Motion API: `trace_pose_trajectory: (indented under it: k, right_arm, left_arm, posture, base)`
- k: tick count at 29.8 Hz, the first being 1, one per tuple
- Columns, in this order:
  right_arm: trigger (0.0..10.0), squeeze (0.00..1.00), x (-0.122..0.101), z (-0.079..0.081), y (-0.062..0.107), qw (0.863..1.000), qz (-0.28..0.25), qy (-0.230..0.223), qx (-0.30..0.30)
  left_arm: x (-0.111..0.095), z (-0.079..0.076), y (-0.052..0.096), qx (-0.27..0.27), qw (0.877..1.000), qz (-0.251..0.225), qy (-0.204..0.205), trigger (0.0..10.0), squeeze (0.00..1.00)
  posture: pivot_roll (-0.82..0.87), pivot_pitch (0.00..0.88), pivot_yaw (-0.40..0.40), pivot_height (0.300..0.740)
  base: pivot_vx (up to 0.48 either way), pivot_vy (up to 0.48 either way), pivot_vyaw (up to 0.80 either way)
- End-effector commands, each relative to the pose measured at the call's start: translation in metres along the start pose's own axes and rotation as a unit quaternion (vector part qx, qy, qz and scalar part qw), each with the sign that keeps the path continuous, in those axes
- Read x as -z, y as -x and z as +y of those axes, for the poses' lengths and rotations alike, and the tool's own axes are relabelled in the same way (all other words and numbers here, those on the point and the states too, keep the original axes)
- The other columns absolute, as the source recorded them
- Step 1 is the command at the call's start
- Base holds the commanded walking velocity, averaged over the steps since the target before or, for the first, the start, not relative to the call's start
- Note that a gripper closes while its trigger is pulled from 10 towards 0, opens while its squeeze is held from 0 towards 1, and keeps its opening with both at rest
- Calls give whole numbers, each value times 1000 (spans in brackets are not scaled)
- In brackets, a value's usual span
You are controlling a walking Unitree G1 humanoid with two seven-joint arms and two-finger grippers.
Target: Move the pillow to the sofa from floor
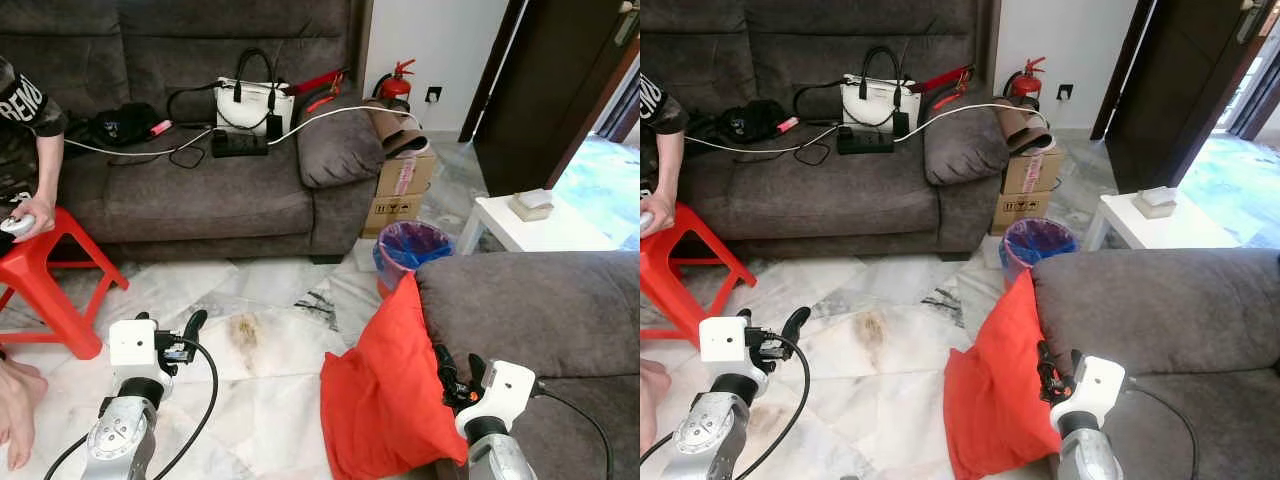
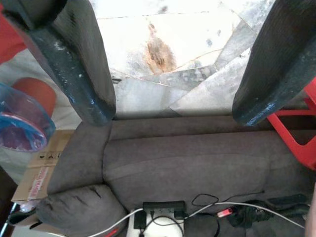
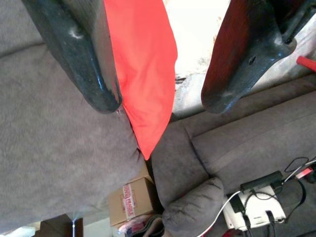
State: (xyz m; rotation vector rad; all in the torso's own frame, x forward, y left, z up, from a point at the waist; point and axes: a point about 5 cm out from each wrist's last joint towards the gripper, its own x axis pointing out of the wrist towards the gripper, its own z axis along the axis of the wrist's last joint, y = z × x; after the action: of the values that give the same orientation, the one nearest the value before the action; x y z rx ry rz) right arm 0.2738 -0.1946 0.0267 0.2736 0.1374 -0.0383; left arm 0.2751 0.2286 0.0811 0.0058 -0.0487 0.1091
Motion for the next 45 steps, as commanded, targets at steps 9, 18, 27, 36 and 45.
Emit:
trace_pose_trajectory:
  k: [9, 18, 27, 36, 45]
  right_arm:
    - [10000, 0, 5, 0, 3, 1000, 3, -5, 2]
    - [10000, 0, 3, -1, 2, 1000, 0, -5, 2]
    - [10000, 0, 4, -1, 2, 1000, 0, -5, 2]
    - [10000, 0, 8, -2, 3, 1000, 10, -5, 8]
    - [10000, 0, 11, -3, 5, 1000, 13, -6, 14]
  left_arm:
    - [2, 0, 1, -1, 1000, 8, 0, 10000, 0]
    - [2, 0, 1, -1, 1000, 7, 1, 10000, 0]
    - [2, 0, 0, -1, 1000, 7, 2, 10000, 0]
    - [4, -6, 2, 16, 1000, 11, 18, 10000, 0]
    - [7, -7, 4, 19, 999, 21, 16, 10000, 0]
  posture:
    - [119, 93, -20, 631]
    - [118, 91, -21, 631]
    - [119, 91, -22, 631]
    - [122, 94, -20, 631]
    - [122, 97, -17, 631]
  base:
    - [0, 0, 0]
    - [0, 0, 0]
    - [0, 0, 0]
    - [0, 0, 0]
    - [0, 0, 0]
